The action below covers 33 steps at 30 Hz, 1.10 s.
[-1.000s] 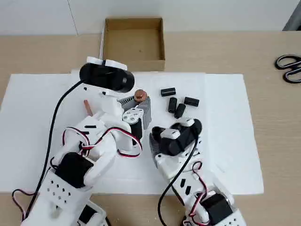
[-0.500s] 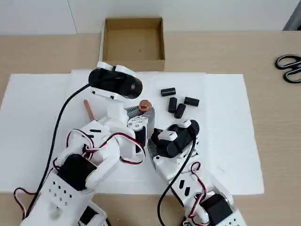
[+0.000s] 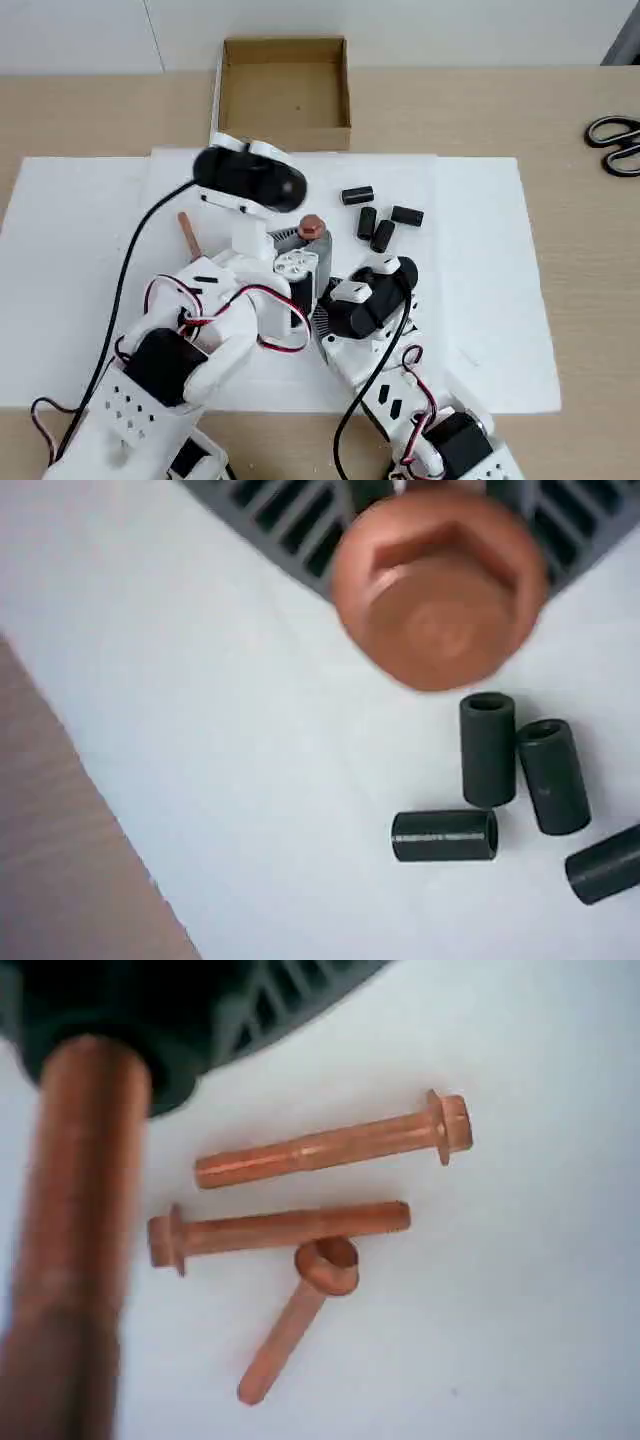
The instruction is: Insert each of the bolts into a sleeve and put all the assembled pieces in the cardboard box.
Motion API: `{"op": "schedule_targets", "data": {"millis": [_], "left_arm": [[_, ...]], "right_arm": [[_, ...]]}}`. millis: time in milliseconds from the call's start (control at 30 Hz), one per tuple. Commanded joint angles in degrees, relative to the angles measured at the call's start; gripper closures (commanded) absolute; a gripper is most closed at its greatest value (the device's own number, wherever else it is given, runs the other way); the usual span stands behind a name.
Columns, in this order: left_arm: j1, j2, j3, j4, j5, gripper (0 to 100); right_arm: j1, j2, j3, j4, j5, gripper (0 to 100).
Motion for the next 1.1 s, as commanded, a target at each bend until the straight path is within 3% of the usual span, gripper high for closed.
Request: {"op": "schedule_targets", "data": {"millis": [0,1067], "left_arm": [[1.58,-1.05,-3.12,1.41,0.62,99],[1.85,-1.05,2.59,6.59,-1.23,99]], "right_arm": [[-0.31,-0.66,-0.44,-1.71,-0.18,99.5],[-0.22,-0.66,-0.7,-1.71,-0.18,99.5]]}}
